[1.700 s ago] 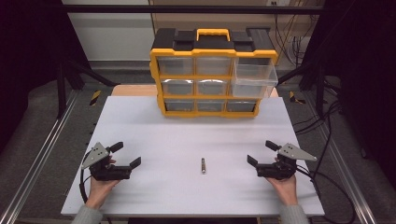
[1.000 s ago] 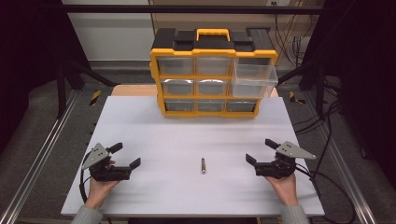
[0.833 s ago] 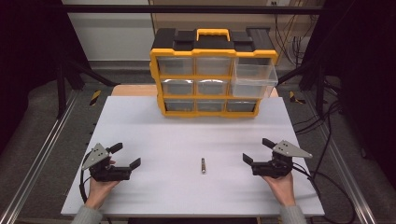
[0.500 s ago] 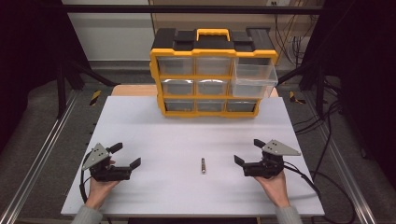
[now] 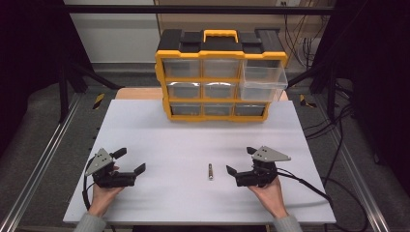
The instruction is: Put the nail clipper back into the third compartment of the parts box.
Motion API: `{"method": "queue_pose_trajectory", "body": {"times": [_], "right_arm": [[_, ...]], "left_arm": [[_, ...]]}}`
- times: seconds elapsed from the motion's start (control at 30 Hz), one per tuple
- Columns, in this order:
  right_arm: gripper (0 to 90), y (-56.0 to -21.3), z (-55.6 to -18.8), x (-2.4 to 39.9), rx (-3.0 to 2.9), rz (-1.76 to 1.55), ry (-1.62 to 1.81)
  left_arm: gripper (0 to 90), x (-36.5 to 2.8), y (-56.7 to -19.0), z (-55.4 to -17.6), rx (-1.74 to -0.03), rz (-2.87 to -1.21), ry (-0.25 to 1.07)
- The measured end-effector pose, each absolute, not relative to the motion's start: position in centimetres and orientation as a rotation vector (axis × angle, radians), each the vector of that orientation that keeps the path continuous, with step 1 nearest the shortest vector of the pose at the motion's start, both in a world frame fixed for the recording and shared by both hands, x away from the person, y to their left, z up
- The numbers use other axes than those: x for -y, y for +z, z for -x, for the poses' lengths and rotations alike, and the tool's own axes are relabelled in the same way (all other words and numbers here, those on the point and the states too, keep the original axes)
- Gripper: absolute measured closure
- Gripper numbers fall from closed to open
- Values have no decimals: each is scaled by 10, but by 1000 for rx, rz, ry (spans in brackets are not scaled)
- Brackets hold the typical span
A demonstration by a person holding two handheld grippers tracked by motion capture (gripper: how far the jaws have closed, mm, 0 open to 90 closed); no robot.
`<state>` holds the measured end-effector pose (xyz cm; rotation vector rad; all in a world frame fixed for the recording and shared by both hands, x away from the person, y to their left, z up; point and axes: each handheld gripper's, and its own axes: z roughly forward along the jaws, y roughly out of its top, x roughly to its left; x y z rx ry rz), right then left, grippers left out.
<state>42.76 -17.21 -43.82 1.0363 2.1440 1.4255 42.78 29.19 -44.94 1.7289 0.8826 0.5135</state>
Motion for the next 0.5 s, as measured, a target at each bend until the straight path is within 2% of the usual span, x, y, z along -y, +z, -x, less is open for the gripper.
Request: {"method": "queue_pose_trajectory", "body": {"times": [0.5], "right_arm": [[17,-448,-428,136,-2236,-1037,1353]], "left_arm": [[13,-293,-450,-428,-890,-1725,512]]}}
